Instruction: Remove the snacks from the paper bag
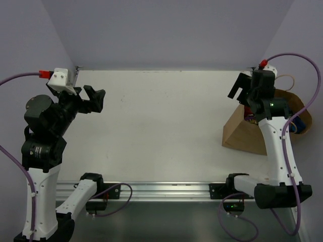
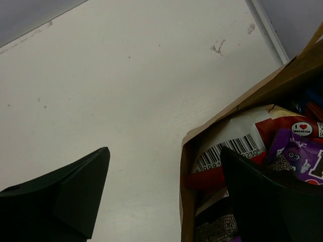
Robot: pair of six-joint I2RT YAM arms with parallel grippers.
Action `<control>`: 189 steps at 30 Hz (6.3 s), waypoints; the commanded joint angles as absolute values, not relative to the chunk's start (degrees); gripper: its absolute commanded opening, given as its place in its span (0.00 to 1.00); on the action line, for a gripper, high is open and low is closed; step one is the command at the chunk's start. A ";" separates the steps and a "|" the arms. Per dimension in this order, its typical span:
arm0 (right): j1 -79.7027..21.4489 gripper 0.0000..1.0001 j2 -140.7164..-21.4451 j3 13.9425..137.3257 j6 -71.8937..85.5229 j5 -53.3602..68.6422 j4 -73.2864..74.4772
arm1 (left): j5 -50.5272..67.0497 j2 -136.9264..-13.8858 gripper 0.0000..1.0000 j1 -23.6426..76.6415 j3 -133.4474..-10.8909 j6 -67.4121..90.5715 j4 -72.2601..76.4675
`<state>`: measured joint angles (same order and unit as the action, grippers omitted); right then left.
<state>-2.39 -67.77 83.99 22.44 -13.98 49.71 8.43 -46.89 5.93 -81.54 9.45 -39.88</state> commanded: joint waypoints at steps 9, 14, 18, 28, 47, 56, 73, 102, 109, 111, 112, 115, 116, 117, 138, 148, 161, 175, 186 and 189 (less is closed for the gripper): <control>-1.76 0.54 -72.16 80.42 25.31 -11.78 47.55 | 9.58 -46.06 1.00 6.68 -80.33 9.76 -37.97; -4.04 0.20 -72.07 81.56 23.47 -11.34 47.11 | 9.14 -45.79 1.00 6.86 -80.33 9.49 -38.23; -10.27 0.03 -73.82 84.89 21.10 -11.16 48.34 | 9.14 -45.88 1.00 6.86 -80.42 9.41 -38.32; -35.38 0.00 -85.23 96.05 21.53 -4.58 49.65 | 9.05 -46.40 1.00 6.86 -80.60 9.58 -38.50; -58.18 0.47 -100.55 120.41 16.70 4.57 47.37 | 8.08 -49.48 1.00 6.86 -80.77 11.33 -42.63; -58.18 0.85 -87.83 119.72 15.91 2.64 51.94 | 24.33 -58.44 1.00 7.29 -81.38 15.64 -39.38; -58.10 0.88 -60.83 94.49 14.41 -16.17 45.00 | 11.17 -80.59 0.80 21.79 -90.88 14.85 -38.76; -57.83 0.75 -81.38 107.84 12.13 -9.05 40.17 | -11.51 -78.41 0.00 25.66 -97.12 -4.83 -34.90; -55.55 0.69 -85.08 100.91 17.22 -4.84 31.83 | -11.51 -75.24 0.00 25.66 -92.29 -7.47 -32.61; -55.28 0.69 -85.95 97.75 18.89 -3.87 27.80 | -11.86 -73.83 0.00 25.66 -89.67 -8.52 -31.47; -55.28 0.69 -86.39 97.13 20.03 -3.43 26.99 | -12.04 -73.31 0.00 25.66 -88.95 -8.87 -31.12; -54.76 0.69 -88.41 95.02 21.00 -3.17 24.70 | -11.60 -72.07 0.00 25.66 -87.37 -8.88 -30.67; -54.23 0.69 -88.77 94.40 21.44 -1.86 24.09 | -11.34 -71.55 0.00 25.66 -87.02 -8.70 -30.33; -53.97 0.68 -89.81 93.52 21.71 -0.89 23.12 | -10.99 -71.37 0.00 25.66 -86.23 -8.70 -30.24; -53.79 0.00 -92.22 90.26 24.70 7.13 15.02 | -13.18 -71.46 0.00 25.66 -84.11 -6.24 -30.59; -45.10 0.00 -70.08 86.93 20.48 5.80 21.18 | -18.28 -71.72 0.00 24.53 -83.14 -4.40 -29.97; -19.43 0.00 -67.57 74.56 23.11 1.49 21.36 | -15.65 -70.84 0.00 22.06 -82.00 -3.34 -30.06; -22.59 0.30 -92.11 60.29 29.53 22.95 -1.95 | -13.89 -70.23 0.00 21.88 -82.00 -3.25 -29.71; -29.00 0.77 -74.10 70.57 7.06 7.73 10.90 | -10.81 -69.87 0.00 21.88 -82.00 -3.78 -31.37; -33.30 0.77 -73.83 74.26 2.31 8.79 11.08 | -10.28 -69.87 0.00 21.88 -82.70 -4.13 -32.08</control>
<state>-30.22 -74.50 70.83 11.25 9.85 11.03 -11.29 -72.07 22.46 -81.71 -3.92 -34.24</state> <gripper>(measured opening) 0.764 0.017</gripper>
